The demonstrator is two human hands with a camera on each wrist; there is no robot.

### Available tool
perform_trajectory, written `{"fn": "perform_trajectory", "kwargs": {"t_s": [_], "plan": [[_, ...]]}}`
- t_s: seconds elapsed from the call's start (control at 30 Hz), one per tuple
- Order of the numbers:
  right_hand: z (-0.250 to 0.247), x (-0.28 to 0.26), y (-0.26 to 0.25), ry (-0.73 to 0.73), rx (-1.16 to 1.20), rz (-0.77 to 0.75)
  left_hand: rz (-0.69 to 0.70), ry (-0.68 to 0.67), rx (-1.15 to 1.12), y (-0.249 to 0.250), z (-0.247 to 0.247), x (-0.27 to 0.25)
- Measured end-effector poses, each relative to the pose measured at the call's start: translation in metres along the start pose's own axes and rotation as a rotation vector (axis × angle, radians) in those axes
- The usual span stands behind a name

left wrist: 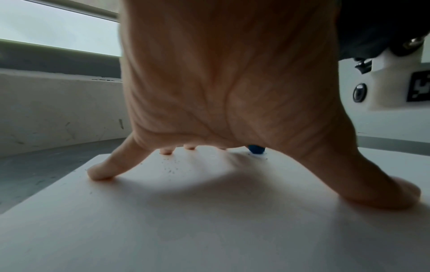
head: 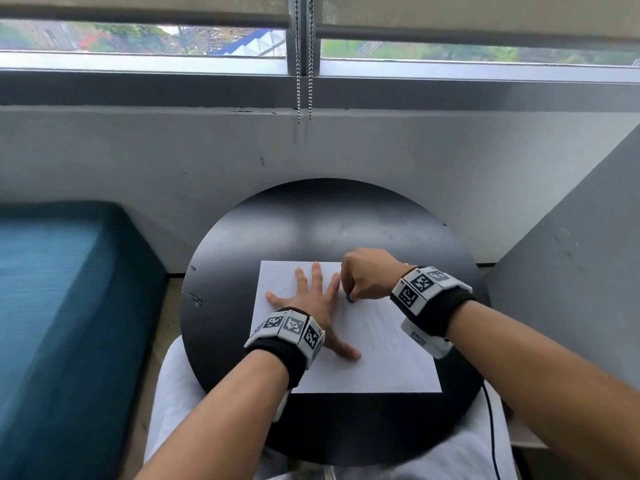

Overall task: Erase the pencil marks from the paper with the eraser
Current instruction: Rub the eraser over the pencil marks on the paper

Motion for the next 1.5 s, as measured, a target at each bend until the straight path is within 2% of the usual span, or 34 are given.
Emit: {"fn": "perform_trajectory", "kwargs": {"t_s": [0.07,0.17,0.33,0.47,0.63,0.8,0.93,1.1,1.23,1.4,1.5], "plan": [[0.006,-0.005,0.004,-0.004,0.028,0.005,-0.001,-0.004,0.008,0.001,0.000,0.000],[0.016,-0.015,-0.001,-0.115,-0.001,-0.021,-0.007,-0.012,0.011,0.002,-0.001,0.000],[0.008,-0.014,0.002,0.011,0.047,0.017,0.000,-0.007,0.001,0.002,-0.002,0.000],[0.021,-0.027,-0.002,-0.155,0.026,-0.004,0.001,-0.011,0.007,0.003,-0.003,-0.003],[0.012,-0.023,0.001,-0.016,0.051,0.018,-0.004,0.008,0.013,0.003,-0.003,-0.003],[0.025,-0.040,-0.005,-0.145,0.002,-0.024,-0.001,0.004,0.021,0.005,-0.004,-0.004],[0.018,-0.035,0.001,-0.023,0.057,0.023,0.001,0.003,0.028,0.006,-0.005,-0.006],[0.032,-0.053,-0.004,-0.149,0.019,-0.029,0.007,-0.002,0.035,0.008,-0.008,-0.008],[0.019,-0.044,-0.002,-0.030,0.054,0.008,0.007,0.000,0.023,0.008,-0.009,-0.008],[0.034,-0.060,-0.005,-0.155,0.021,-0.047,0.008,-0.011,0.030,0.008,-0.009,-0.008],[0.025,-0.052,0.004,-0.053,0.081,0.012,0.006,-0.008,0.031,0.009,-0.010,-0.009]]}}
Point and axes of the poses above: each hand's wrist, its own x-axis towards the middle knuckle, its own z-axis out of the palm, y = z × x, the point moved 4 cm from there along x, towards the middle knuckle, and after that the axes turned 2 degrees about x, right-handed, at the moved point
